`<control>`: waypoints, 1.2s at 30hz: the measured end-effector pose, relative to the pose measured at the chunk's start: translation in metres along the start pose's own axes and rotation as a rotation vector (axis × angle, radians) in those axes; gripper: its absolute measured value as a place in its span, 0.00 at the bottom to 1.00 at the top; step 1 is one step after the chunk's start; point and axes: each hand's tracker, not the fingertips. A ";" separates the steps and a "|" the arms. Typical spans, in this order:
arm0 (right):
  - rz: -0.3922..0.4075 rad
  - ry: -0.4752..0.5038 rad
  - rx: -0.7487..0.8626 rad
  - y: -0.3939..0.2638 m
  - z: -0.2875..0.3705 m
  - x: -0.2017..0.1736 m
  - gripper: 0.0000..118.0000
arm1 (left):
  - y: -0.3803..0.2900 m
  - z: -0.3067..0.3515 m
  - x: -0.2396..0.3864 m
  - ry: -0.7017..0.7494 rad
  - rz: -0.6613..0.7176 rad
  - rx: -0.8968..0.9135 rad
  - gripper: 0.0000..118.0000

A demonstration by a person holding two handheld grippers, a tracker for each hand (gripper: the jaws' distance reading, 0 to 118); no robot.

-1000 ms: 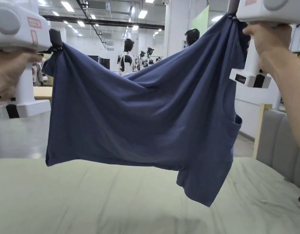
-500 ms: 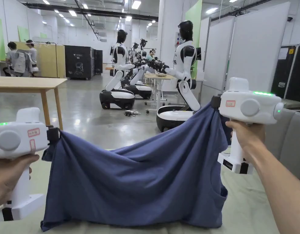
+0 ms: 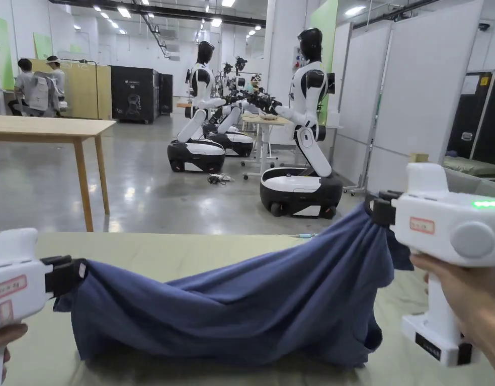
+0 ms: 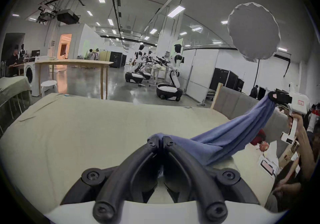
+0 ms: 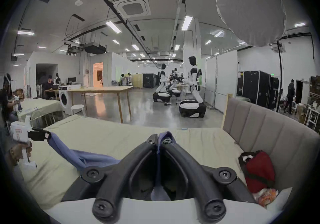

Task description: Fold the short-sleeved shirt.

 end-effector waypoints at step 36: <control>-0.095 -0.027 -0.676 -0.279 0.233 -0.034 0.95 | -0.237 0.205 -0.046 0.132 0.138 -0.303 0.99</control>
